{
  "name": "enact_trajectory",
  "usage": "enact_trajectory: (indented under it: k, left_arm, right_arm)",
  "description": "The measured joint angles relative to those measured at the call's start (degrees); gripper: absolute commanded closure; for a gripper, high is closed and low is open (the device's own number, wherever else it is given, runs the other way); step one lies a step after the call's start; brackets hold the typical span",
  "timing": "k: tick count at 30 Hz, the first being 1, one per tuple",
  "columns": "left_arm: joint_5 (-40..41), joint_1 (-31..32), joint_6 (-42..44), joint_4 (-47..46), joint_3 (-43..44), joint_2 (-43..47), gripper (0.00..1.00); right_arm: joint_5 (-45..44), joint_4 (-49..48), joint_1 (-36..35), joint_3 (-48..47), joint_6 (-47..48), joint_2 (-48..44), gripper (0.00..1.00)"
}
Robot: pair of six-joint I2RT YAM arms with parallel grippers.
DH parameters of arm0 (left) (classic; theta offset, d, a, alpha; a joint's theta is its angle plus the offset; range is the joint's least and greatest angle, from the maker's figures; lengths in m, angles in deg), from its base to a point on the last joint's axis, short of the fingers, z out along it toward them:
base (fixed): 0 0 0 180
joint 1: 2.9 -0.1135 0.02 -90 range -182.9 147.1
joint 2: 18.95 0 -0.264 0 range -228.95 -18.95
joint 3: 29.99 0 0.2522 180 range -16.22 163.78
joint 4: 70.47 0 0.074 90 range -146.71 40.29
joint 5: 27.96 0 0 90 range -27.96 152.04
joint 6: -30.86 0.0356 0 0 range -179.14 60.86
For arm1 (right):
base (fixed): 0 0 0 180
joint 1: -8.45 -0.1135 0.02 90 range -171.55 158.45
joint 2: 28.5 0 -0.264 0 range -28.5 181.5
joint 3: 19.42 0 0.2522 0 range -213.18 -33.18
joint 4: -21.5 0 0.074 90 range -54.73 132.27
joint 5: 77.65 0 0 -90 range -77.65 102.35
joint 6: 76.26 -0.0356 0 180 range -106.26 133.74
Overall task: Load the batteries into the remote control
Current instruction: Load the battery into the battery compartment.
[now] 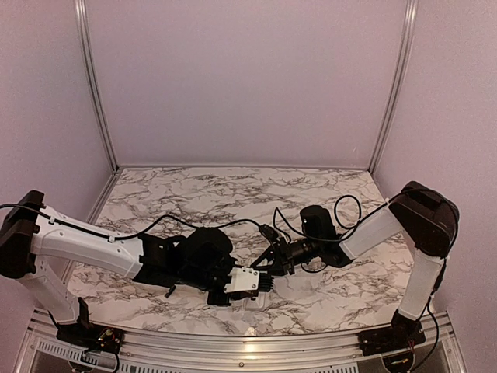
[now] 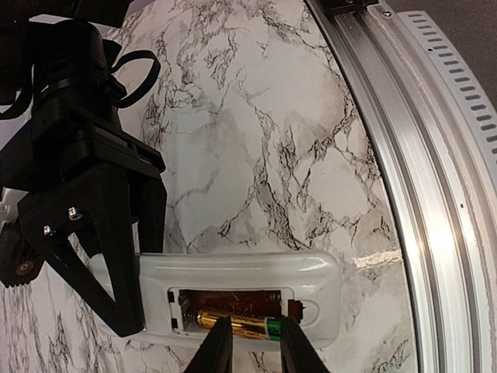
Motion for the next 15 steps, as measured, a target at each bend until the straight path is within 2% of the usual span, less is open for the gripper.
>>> enact_trajectory:
  k: [15]
  left_arm:
    - [0.98, 0.31, 0.26, 2.36, 2.43, -2.19, 0.88]
  right_arm:
    - [-0.59, 0.46, 0.02, 0.0, 0.57, 0.0, 1.0]
